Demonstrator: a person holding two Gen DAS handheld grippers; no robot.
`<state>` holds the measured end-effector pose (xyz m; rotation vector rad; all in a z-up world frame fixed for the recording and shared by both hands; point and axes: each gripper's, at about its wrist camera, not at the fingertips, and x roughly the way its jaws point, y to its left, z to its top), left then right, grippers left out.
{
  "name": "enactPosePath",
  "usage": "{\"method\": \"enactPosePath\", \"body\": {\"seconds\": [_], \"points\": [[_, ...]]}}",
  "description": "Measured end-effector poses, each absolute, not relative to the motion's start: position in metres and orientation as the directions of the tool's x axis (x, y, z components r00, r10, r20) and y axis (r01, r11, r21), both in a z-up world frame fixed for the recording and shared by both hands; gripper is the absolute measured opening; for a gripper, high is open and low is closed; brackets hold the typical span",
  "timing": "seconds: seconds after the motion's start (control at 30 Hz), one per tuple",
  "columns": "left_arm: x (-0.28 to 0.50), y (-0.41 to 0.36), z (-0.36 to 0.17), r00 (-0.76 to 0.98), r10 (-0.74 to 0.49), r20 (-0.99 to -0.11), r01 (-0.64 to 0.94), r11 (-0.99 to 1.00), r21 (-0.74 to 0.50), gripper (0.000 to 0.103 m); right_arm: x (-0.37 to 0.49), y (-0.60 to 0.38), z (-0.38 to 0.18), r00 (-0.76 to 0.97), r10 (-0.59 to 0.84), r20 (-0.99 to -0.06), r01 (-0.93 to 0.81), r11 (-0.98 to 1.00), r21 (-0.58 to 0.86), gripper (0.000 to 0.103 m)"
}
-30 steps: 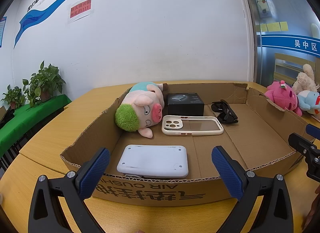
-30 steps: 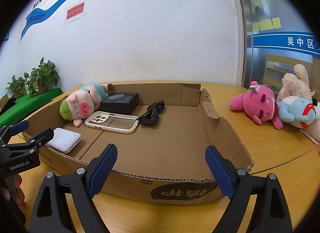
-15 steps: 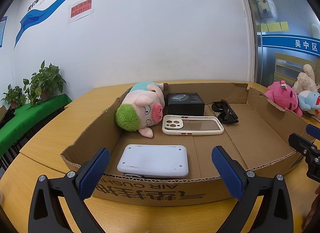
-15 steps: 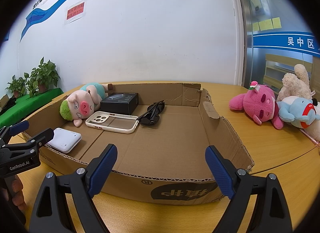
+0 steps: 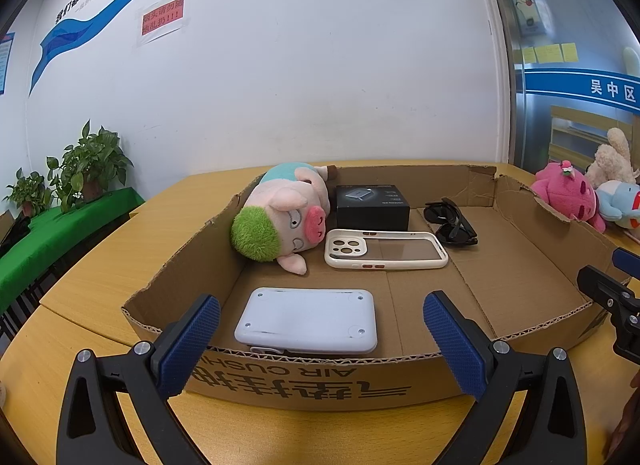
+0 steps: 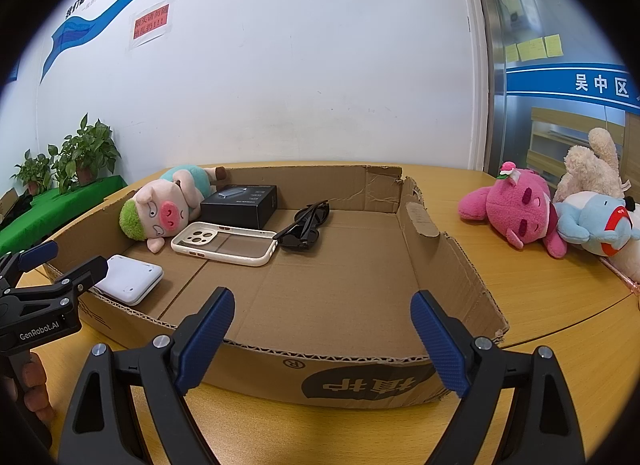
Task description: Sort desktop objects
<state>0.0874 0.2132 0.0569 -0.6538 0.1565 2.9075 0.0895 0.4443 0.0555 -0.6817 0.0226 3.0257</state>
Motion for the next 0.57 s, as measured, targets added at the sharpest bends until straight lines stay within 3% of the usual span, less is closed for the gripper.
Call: {"method": "enactPosePath", "body": {"seconds": [0.57], "points": [[0.0911, 0.2134, 0.0559, -0.892, 0.124, -0.434, -0.17, -0.983, 0.069, 0.103, 0.0858, 0.445, 0.0555, -0.901, 0.027, -0.432, -0.033, -0.999, 0.005, 0.092]]}}
